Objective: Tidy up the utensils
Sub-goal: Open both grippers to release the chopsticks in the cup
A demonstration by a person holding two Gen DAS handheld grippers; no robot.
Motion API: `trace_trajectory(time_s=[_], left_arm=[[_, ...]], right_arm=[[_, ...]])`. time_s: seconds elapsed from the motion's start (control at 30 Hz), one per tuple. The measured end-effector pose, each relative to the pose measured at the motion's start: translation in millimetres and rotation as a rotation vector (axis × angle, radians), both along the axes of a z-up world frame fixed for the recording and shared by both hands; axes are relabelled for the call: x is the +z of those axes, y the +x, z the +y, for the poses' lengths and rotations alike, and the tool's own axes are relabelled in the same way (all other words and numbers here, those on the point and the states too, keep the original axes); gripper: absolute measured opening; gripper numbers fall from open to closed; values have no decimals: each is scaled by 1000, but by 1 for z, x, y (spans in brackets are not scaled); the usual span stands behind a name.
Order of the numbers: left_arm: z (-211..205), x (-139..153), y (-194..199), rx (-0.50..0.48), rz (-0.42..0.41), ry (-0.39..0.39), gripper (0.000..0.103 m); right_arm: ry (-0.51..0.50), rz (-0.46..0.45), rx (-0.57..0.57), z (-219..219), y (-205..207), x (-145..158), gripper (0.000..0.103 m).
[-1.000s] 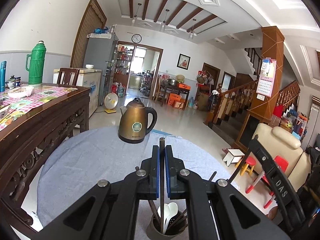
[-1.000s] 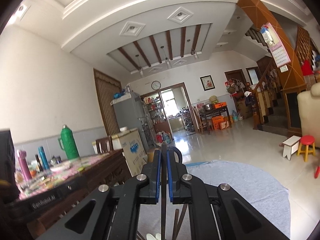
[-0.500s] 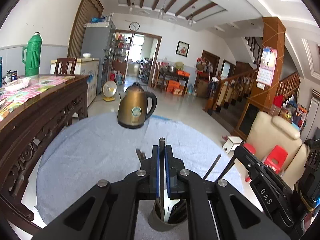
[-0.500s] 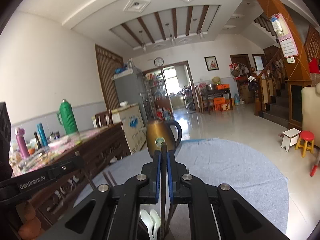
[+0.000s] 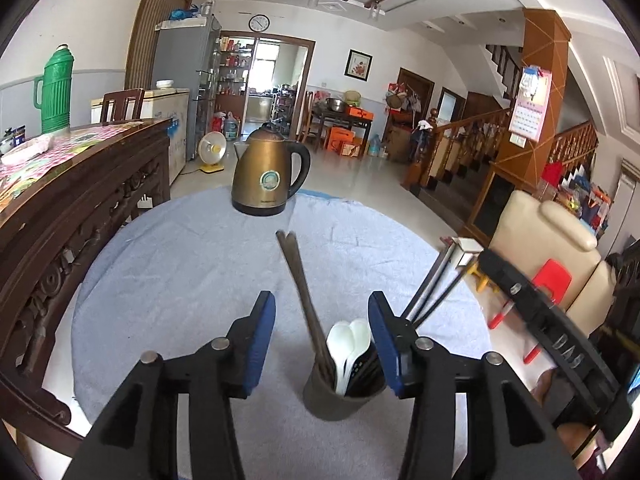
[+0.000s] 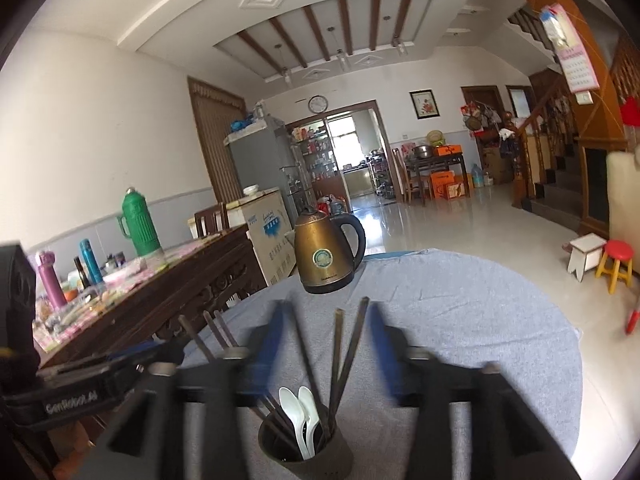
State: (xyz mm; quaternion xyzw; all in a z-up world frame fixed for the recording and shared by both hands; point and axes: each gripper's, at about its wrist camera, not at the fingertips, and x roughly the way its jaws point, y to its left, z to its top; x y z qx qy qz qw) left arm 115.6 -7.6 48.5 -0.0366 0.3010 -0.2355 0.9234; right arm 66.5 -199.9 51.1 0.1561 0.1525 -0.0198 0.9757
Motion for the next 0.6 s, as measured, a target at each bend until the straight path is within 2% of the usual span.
trace_trajectory(time_s=[0.27, 0.5, 0.6], left_arm=[[6, -13, -6, 18, 44, 11, 65], [-9, -28, 2, 24, -34, 13, 76], [-17, -45, 13, 33, -63, 31, 77]], right_arm=[[-19, 24, -54, -16, -17, -7, 59], [-15, 60, -67, -40, -8, -31, 59], [-9, 71, -47, -56, 2, -52, 59]])
